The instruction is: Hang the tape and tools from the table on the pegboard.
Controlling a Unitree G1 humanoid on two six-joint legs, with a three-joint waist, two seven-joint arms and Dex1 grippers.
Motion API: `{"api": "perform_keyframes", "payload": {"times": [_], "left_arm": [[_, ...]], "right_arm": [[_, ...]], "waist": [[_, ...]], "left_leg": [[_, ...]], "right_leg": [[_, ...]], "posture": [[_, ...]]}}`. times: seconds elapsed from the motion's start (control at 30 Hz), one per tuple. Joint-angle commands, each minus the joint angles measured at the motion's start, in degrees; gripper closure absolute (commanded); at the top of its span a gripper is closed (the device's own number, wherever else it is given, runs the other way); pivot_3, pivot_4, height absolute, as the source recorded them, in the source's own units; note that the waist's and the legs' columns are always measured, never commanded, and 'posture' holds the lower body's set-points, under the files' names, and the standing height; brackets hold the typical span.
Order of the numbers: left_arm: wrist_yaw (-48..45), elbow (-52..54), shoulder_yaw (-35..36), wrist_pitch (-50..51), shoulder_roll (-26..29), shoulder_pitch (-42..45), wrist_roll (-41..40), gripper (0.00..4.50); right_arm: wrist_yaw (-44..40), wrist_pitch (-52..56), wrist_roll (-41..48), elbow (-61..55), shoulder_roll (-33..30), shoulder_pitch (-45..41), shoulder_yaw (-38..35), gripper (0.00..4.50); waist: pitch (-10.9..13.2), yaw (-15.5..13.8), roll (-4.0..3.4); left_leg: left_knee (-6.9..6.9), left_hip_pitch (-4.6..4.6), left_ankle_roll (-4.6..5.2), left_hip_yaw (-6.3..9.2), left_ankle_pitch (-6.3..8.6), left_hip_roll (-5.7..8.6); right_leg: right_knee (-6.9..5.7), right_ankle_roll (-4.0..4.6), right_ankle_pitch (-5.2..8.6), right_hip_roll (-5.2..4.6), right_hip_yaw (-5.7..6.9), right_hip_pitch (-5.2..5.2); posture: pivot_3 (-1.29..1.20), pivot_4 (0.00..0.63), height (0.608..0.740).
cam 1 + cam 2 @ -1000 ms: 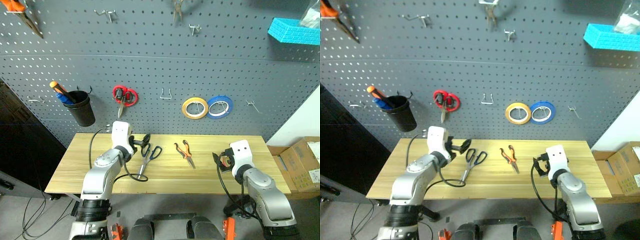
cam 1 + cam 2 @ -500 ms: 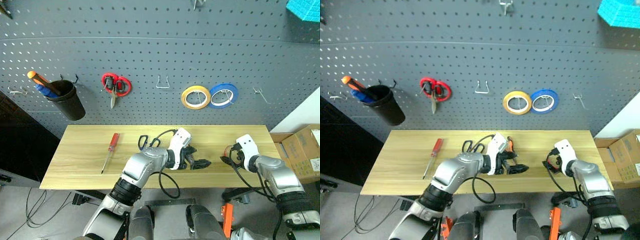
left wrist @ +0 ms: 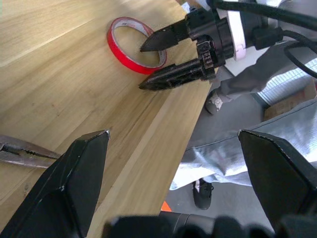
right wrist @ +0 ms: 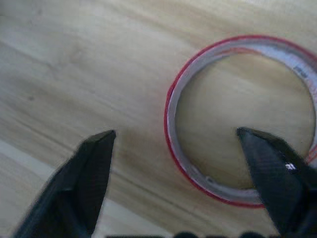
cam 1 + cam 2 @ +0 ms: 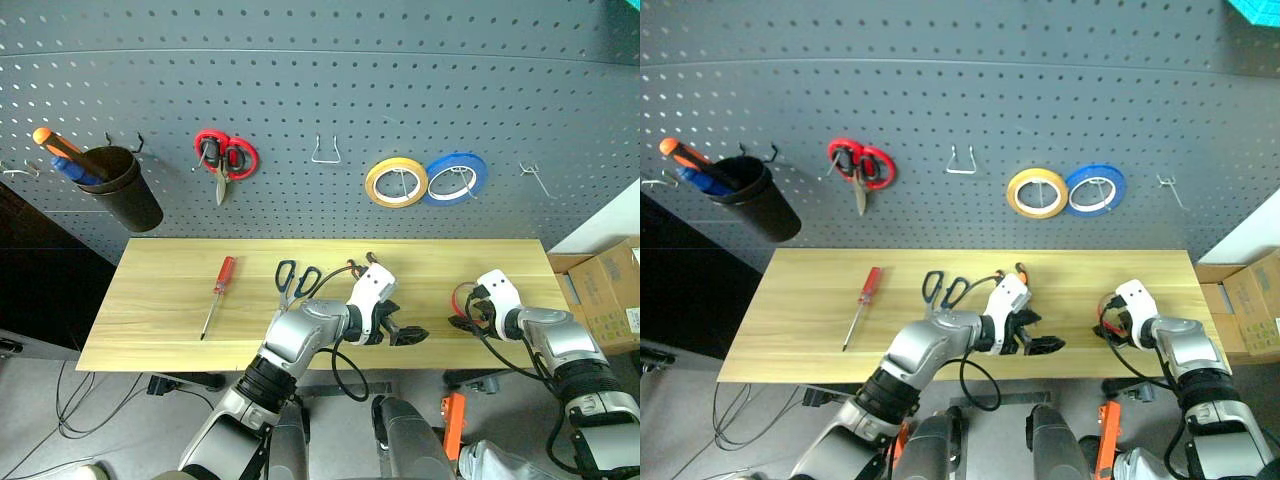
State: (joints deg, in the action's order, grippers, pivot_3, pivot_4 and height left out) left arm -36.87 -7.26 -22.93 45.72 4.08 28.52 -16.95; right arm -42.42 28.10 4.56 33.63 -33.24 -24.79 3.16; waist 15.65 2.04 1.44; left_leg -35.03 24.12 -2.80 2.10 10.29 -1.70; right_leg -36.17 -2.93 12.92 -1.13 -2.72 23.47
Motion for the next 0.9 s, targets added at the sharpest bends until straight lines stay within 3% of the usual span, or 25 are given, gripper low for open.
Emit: {"api": "perform_keyframes", "payload": {"times": [0.03, 0.3, 0.63, 0.9], "left_arm": [[0.2, 0.5, 0.6, -1.3, -1.2, 0.4, 0.2, 0.0], [1.1, -0.9, 2.5, -1.9, -2.4, 1.1, 0.7, 0.0], [0.7, -2.3, 3.9, -5.0, -2.9, 3.5, 1.6, 0.0], [-2.2, 5.8, 5.9, -7.2, -3.1, 5.0, -1.4, 0.0]], "right_arm": [[-1.2, -1.6, -0.6, 2.2, -0.3, -1.0, 0.2, 1.62], [-1.8, -3.5, -1.4, 4.5, -0.3, -3.1, 0.0, 4.42], [3.7, -6.9, -3.6, 1.2, -1.0, -1.1, -1.1, 4.46], [21.5, -5.2, -6.7, -31.1, 1.0, 15.2, -9.5, 4.46]], "waist": [[0.1, 0.0, 0.01], [0.4, 0.0, 0.06], [0.4, 0.1, 0.06], [0.3, -0.1, -0.11]], "left_leg": [[0.0, 0.0, 0.0, 0.0, 0.0, 0.0], [-0.01, 0.01, -0.01, 0.01, 0.0, 0.0], [0.0, 0.06, -0.02, 0.01, 0.0, 0.01], [-0.12, 0.67, -0.08, 0.06, -0.02, 0.11]], "right_leg": [[0.0, 0.0, 0.0, 0.0, 0.0, 0.0], [-0.01, -0.02, 0.0, 0.0, 0.01, 0.02], [0.0, -0.07, -0.01, -0.01, 0.03, 0.06], [-0.4, -0.28, 0.09, -0.1, 0.02, 0.75]], "posture": [[-0.02, 0.323, 0.74], [-0.03, 0.308, 0.74], [-0.04, 0.283, 0.74], [-0.08, 0.214, 0.74]]}}
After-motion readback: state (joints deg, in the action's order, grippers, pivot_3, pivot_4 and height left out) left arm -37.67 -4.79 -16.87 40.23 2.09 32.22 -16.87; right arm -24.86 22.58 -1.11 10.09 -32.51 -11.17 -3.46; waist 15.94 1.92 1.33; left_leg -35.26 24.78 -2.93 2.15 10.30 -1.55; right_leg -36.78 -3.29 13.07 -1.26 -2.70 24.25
